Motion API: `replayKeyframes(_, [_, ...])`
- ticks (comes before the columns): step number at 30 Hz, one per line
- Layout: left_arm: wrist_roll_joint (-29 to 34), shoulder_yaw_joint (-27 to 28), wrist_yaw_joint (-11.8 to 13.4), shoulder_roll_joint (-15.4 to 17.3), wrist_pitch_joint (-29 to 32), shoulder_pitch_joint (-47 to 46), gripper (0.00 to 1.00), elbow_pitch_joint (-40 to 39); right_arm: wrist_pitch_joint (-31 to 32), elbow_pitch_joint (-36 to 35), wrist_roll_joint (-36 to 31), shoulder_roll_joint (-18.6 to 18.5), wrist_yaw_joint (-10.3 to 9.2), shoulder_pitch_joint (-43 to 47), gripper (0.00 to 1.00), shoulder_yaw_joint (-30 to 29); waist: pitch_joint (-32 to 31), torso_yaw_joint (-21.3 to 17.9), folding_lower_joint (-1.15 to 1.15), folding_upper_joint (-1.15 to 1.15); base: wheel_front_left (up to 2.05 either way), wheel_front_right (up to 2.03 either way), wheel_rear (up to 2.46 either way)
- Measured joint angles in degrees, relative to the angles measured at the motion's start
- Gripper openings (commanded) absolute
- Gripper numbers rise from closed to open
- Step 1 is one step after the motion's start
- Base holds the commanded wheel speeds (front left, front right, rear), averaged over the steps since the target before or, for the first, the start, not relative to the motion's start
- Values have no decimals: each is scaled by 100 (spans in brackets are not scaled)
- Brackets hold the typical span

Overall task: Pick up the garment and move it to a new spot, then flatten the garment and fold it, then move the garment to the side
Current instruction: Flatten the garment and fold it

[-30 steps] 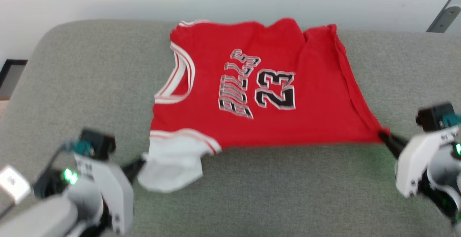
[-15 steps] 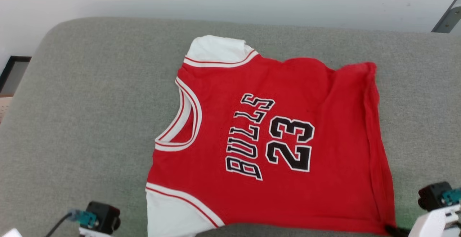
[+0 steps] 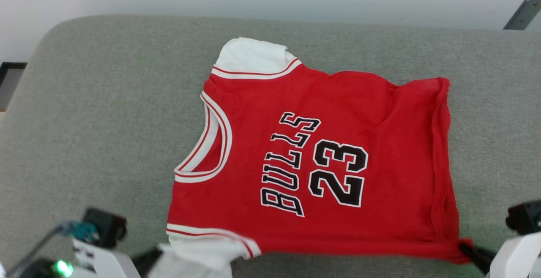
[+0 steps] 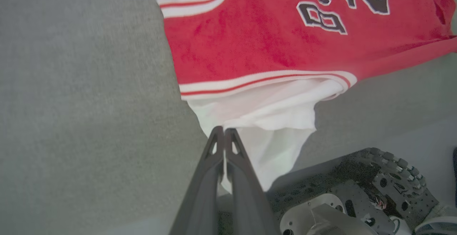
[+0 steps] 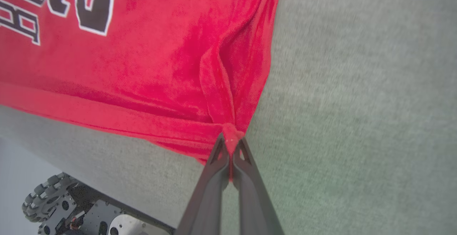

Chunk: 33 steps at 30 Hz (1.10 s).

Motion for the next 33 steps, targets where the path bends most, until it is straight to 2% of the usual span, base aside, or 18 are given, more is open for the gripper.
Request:
replayKeyframes(5, [426, 261, -107, 292, 312, -699, 0, -148, -2, -160, -201, 82, 0, -487, 0, -97, 35, -87, 0, 0, 0, 0, 0])
replayKeyframes(10, [840, 427, -628, 125, 751, -1554, 0, 254, -30, 55, -388, 146, 0, -1234, 0, 40, 128, -187, 0, 0, 0, 0, 0])
replayKeyframes(13, [1074, 467, -1058, -211, 1016, -2142, 0, 711, -55, 349, -497, 144, 0, -1720, 0, 149, 222, -231, 0, 0, 0, 0, 0])
replayKeyframes(18, [1357, 403, -1724, -982, 1330, -2995, 0, 1890, -220, 1093, -549, 141, -1, -2590, 0, 434, 398, -310, 0, 0, 0, 0, 0])
replayKeyframes(23, [1505, 230, -2298, -1749, 1349, -3478, 0, 3236, -509, 1965, -606, 200, 0, -3250, 0, 776, 575, -405, 0, 0, 0, 0, 0])
replayKeyframes(28, [1501, 68, -2736, -2350, 1339, -3679, 0, 4462, -723, 2720, -599, 300, -1, -3715, 0, 1120, 730, -480, 0, 0, 0, 0, 0])
replayKeyframes(33, [1395, -27, -3029, -2824, 1340, -3766, 0, 5424, -802, 3245, -522, 347, -1, -4063, 0, 1417, 840, -517, 0, 0, 0, 0, 0])
